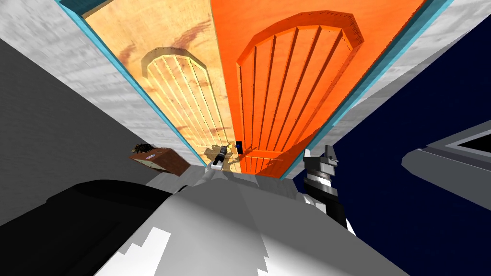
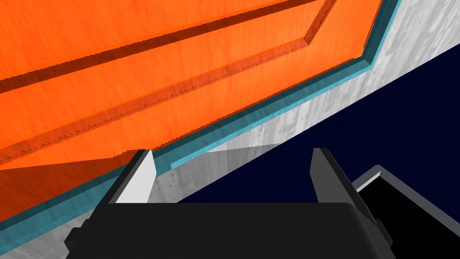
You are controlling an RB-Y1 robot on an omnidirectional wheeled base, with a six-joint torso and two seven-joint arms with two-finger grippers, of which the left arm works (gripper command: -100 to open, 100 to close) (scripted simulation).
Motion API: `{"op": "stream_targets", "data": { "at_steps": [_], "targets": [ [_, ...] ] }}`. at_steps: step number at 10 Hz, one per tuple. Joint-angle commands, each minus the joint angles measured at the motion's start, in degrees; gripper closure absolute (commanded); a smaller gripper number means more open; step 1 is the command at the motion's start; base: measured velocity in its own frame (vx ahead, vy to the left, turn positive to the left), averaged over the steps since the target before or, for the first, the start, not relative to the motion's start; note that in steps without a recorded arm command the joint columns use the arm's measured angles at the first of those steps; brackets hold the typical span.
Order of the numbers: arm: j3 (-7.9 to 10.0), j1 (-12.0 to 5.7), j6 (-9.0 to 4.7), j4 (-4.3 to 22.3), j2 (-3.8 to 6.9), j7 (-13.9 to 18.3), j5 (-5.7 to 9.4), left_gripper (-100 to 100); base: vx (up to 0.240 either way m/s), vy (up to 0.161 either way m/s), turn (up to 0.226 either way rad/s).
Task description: Pull the door open
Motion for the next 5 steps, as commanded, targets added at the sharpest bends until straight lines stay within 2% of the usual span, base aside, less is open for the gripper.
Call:
{"op": "stream_targets", "data": {
  "at_steps": [1,2,3,5],
  "targets": [
    [-0.01,-0.01,0.00,0.00,-0.01,0.00,0.00,100,0.000,0.000,0.000],
    [0.60,0.79,0.04,0.19,0.68,0.12,0.14,-100,-0.114,0.061,0.154],
    [0.66,1.15,-0.01,0.13,0.90,0.24,0.19,-100,-0.201,0.123,0.123],
    [0.14,1.57,-0.21,-0.32,0.90,0.56,0.16,-100,-0.224,0.079,0.000]
  ]
}}
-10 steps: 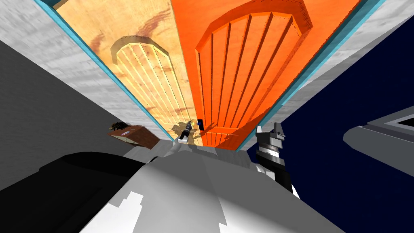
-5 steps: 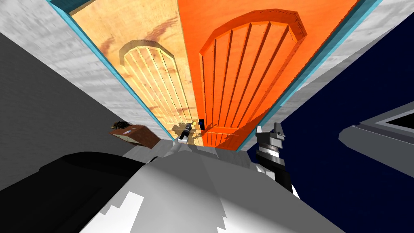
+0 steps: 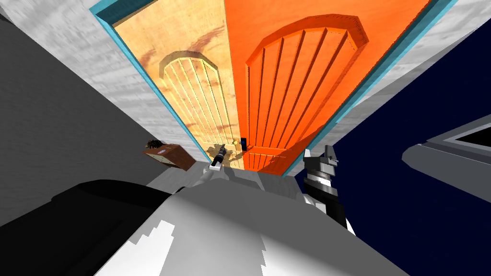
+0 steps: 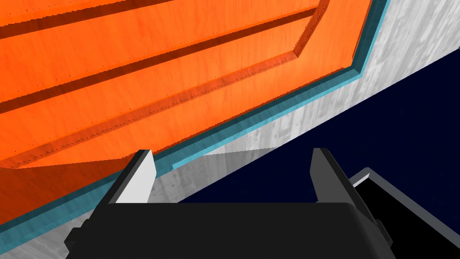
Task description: Pull the door open
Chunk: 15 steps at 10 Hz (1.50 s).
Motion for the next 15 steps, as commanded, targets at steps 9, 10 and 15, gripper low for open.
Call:
{"op": "stream_targets", "data": {
  "at_steps": [9,10,15],
  "targets": [
    [2.33,2.53,0.27,-0.20,1.32,-0.05,0.45,-100,-0.050,0.007,0.040],
    [2.34,2.33,0.22,-0.14,1.16,-0.13,0.44,-100,0.170,0.030,-0.041],
    [-0.02,-0.29,-0.25,-1.03,-1.32,-0.35,-0.04,-100,0.203,-0.060,-0.135]
  ]
}}
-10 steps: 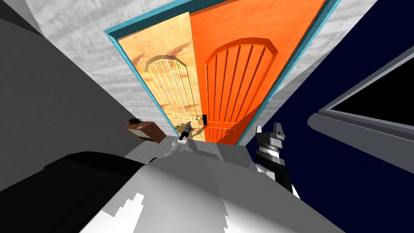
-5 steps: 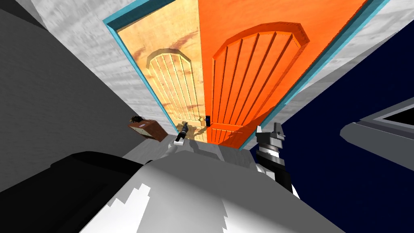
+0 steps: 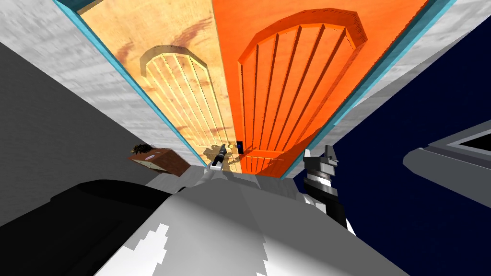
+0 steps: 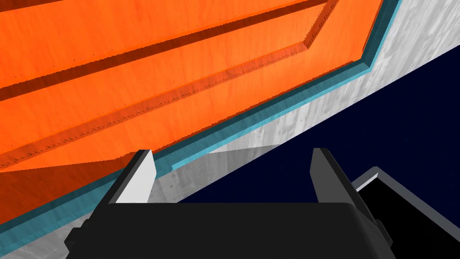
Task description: Pull the door open
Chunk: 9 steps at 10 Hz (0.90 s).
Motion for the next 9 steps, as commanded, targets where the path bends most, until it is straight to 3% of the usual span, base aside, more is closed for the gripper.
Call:
{"op": "stream_targets", "data": {
  "at_steps": [1,2,3,8,9],
  "targets": [
    [-0.76,-0.31,0.05,-0.76,-0.57,0.04,-0.10,-100,0.194,-0.131,-0.119],
    [-0.48,-0.42,-0.03,-0.20,-0.43,-0.07,-0.09,-100,0.077,-0.059,-0.012],
    [-0.48,-0.42,-0.03,-0.20,-0.43,-0.07,-0.09,100,-0.006,0.006,0.015],
    [-0.48,-0.42,-0.03,-0.20,-0.43,-0.07,-0.09,100,-0.016,0.014,0.001],
    [0.44,0.59,0.11,0.10,0.57,0.05,0.11,-100,-0.154,0.098,0.187]
  ]
}}
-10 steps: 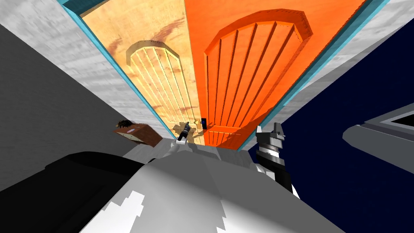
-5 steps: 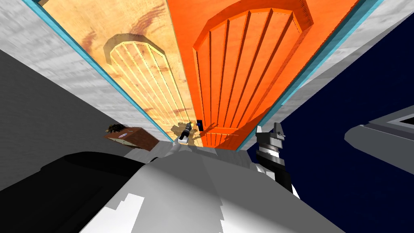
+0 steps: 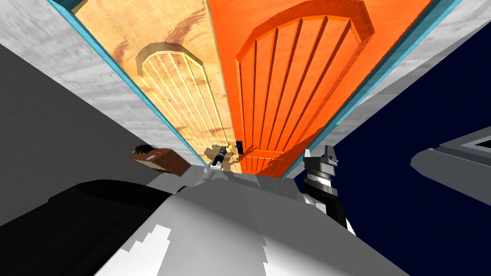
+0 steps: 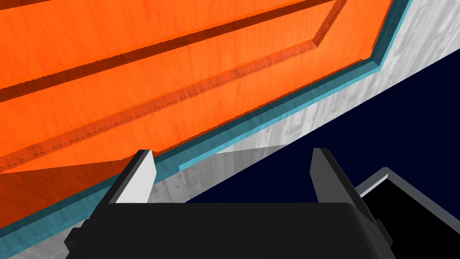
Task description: Pull the door open
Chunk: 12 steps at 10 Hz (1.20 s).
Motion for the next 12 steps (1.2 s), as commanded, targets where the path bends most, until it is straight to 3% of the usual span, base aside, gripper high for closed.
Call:
{"op": "stream_targets", "data": {
  "at_steps": [1,4,9,10,12],
  "targets": [
    [0.57,1.36,0.10,-0.51,0.43,0.03,0.09,-100,-0.194,0.135,0.124],
    [0.09,1.96,0.05,-1.03,0.75,0.45,0.07,-100,-0.184,0.030,0.010],
    [-3.81,1.33,-0.43,-3.51,-0.70,1.53,-0.48,-100,-0.164,-0.068,-0.083],
    [-3.17,1.21,-0.41,-2.85,-0.53,1.34,-0.41,-100,-0.038,-0.034,-0.022],
    [-0.71,2.60,-0.30,-1.28,0.79,0.85,-0.08,-100,0.004,0.091,0.192]
  ]
}}
